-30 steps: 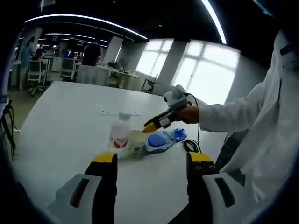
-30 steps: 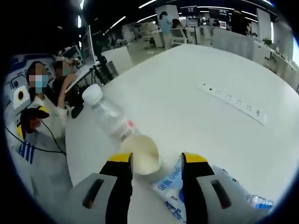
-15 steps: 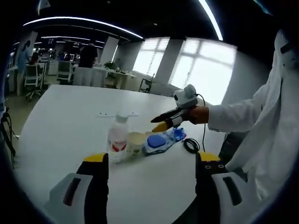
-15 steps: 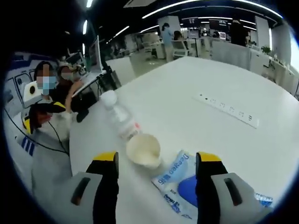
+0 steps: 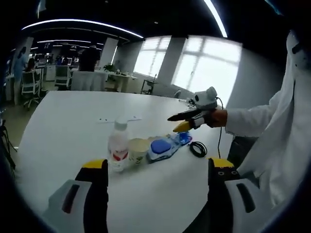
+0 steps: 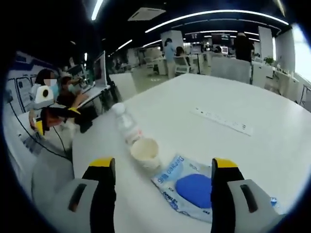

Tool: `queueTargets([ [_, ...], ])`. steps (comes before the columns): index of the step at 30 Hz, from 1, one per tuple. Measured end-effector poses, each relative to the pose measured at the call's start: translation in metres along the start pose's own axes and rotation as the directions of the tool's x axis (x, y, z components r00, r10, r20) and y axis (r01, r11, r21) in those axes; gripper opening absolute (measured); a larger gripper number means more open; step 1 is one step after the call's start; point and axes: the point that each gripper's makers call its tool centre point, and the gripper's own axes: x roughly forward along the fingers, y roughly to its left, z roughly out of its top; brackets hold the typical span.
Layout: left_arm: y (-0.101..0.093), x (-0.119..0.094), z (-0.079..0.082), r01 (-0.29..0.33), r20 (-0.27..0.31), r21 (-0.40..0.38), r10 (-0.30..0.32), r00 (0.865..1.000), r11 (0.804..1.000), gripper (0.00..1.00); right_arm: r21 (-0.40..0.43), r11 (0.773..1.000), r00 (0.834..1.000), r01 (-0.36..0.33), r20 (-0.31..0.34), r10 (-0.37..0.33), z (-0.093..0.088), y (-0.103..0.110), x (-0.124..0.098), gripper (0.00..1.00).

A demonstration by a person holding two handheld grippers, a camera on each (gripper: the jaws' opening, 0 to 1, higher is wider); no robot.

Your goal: Arrange the tabletop items into an orderly group along one side of the table until the central work area is clear of visible clutter.

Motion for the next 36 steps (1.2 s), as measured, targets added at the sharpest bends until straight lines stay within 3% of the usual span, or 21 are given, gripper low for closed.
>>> queueTargets([
  [7, -0.007, 0.008, 0.003, 0.014, -0.008, 0.035, -0.013, 1.000, 0.999, 0.91, -0.026, 0.999, 0.997, 0.046, 0.057, -0.044, -0.006, -0.009, -0.037, 0.89],
  [20, -0.023, 0.021, 0.003, 0.046, -0.051, 0.096, -0.041, 0.998, 0.994, 0.94, 0.004, 0.993, 0.984, 0.121, 0.132, -0.121, -0.024, -0.014, -0.108, 0.92],
  [30, -0.040, 0.031, -0.002, 0.068, -0.073, 0.128, -0.059, 0.996, 0.989, 0.98, 0.073, 0.979, 0.971, 0.191, 0.136, -0.199, -0.064, -0.012, -0.172, 0.90],
  [36, -0.050, 0.035, -0.013, 0.074, -0.089, 0.135, -0.063, 0.994, 0.988, 1.00, 0.093, 0.971, 0.963, 0.220, 0.136, -0.231, -0.087, -0.010, -0.201, 0.91],
])
